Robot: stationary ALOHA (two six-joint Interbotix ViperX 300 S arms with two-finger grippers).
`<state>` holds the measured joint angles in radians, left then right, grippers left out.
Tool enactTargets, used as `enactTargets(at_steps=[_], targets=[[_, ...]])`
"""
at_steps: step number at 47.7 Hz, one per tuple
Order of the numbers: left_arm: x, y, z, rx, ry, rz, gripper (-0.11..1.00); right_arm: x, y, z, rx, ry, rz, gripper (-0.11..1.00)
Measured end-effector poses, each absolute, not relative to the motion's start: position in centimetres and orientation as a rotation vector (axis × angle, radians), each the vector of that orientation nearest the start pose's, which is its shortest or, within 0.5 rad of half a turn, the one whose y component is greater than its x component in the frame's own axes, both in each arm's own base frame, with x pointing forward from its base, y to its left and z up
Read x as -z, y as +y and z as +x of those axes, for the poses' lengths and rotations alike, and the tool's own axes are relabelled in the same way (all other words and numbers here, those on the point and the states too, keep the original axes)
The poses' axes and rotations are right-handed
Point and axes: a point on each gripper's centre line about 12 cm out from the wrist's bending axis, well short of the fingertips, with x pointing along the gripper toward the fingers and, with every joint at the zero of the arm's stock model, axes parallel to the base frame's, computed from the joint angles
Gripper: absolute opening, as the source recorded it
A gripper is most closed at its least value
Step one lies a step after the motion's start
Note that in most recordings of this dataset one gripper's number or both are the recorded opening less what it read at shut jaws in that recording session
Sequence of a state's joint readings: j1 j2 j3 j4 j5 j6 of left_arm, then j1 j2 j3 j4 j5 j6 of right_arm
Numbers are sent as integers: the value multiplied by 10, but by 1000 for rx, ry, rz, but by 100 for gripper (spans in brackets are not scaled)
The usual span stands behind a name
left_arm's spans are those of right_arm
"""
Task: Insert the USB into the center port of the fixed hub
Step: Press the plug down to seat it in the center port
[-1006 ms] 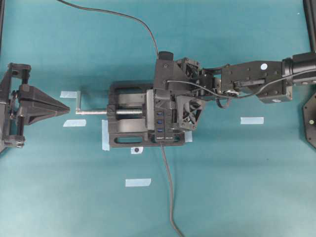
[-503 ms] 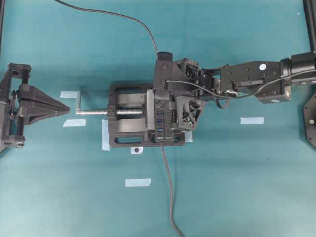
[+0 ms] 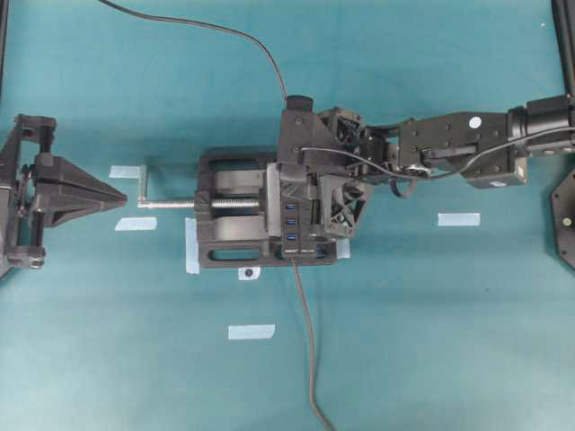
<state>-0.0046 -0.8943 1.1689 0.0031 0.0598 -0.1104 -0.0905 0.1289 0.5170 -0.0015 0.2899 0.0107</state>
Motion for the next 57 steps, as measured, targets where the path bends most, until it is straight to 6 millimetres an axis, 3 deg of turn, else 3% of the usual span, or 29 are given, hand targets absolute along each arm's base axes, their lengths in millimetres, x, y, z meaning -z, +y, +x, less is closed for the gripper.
enactTargets(at_steps=[40, 45, 57], targets=[[-242, -1, 204, -13, 331, -106, 0, -142, -37, 406, 89, 939, 52, 12], [-241, -1, 204, -13, 333, -106, 0, -143, -37, 407, 89, 938, 52, 20], [-241, -1, 204, -14, 333, -107, 0, -140, -36, 406, 88, 948, 55, 57]])
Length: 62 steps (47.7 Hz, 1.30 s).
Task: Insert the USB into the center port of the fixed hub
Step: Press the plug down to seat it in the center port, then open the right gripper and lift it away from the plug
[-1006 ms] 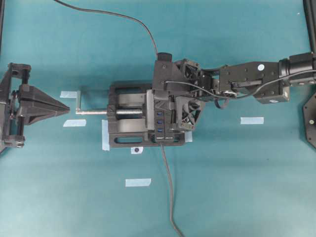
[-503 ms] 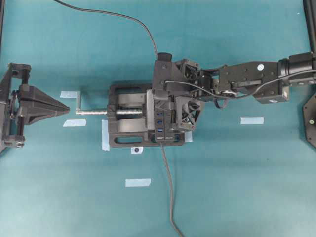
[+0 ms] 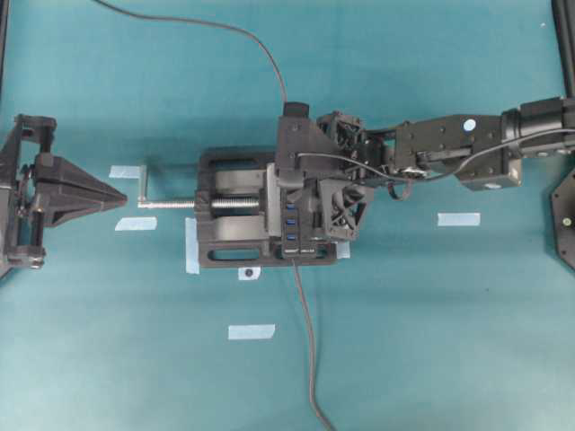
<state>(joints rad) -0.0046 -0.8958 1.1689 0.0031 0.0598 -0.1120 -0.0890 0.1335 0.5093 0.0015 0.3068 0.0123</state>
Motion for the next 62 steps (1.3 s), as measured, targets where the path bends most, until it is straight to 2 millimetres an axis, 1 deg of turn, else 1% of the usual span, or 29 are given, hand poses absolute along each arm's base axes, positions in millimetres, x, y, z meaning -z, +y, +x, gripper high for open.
enactTargets(at_steps=[3, 5, 17, 31, 50, 62], targets=[[-241, -1, 204, -14, 333, -107, 0, -140, -36, 406, 88, 950, 55, 63], [-241, -1, 204, -14, 333, -107, 0, -140, -36, 406, 87, 948, 52, 64], [-244, -1, 203, -13, 322, -107, 0, -145, -36, 406, 88, 939, 55, 64], [-246, -1, 201, -13, 311, -107, 0, -144, -36, 405, 88, 945, 54, 64], [-245, -1, 201, -13, 313, -107, 0, -165, -36, 402, 88, 912, 54, 64], [-245, -1, 201, -13, 313, -107, 0, -167, -35, 398, 88, 927, 53, 64]])
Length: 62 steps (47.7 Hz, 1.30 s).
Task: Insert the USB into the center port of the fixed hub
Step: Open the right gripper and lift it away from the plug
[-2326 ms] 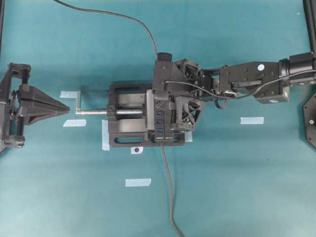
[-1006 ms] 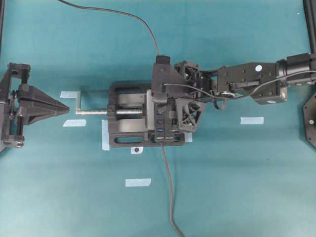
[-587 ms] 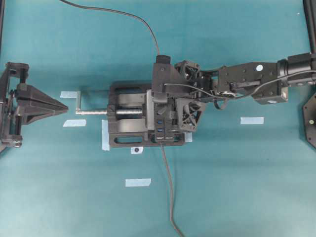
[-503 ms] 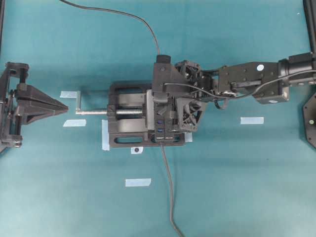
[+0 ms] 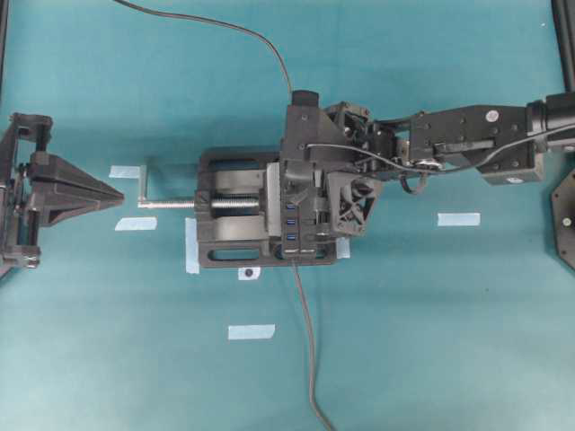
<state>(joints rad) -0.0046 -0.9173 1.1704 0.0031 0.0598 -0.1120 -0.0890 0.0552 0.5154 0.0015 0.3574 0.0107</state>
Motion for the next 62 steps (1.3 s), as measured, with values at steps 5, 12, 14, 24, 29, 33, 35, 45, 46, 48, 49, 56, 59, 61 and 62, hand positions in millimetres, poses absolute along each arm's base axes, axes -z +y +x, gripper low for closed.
enactTargets(at_steps=[5, 12, 14, 24, 29, 33, 35, 45, 46, 48, 49, 56, 59, 61, 62], targets=[[-245, -1, 201, -13, 314, -107, 0, -169, -34, 397, 83, 921, 49, 65], [-245, -1, 201, -13, 313, -107, 0, -173, -33, 394, 81, 915, 48, 65], [-245, -1, 201, -13, 311, -107, 0, -173, -33, 393, 82, 915, 49, 65], [-245, -1, 201, -13, 311, -107, 0, -175, -32, 388, 80, 913, 47, 66], [-245, -1, 201, -13, 313, -107, 0, -178, -31, 386, 79, 904, 46, 66], [-245, -1, 201, -13, 313, -107, 0, -180, -31, 385, 78, 897, 44, 66], [-245, -1, 201, -13, 313, -107, 0, -181, -31, 384, 79, 895, 46, 66], [-245, -1, 201, -13, 313, -107, 0, -181, -30, 384, 77, 895, 45, 66], [-245, -1, 201, -13, 314, -107, 0, -182, -30, 384, 78, 892, 47, 66], [-245, -1, 201, -13, 313, -107, 0, -181, -30, 384, 76, 893, 44, 66], [-245, -1, 201, -13, 313, -107, 0, -181, -30, 384, 76, 893, 44, 66], [-245, -1, 201, -13, 313, -107, 0, -182, -28, 384, 73, 892, 43, 66], [-245, -1, 201, -13, 313, -107, 0, -183, -28, 384, 72, 889, 44, 66], [-245, -1, 201, -13, 313, -107, 0, -183, -28, 384, 72, 886, 42, 66], [-245, -1, 201, -13, 313, -107, 0, -183, -27, 384, 71, 886, 43, 66]])
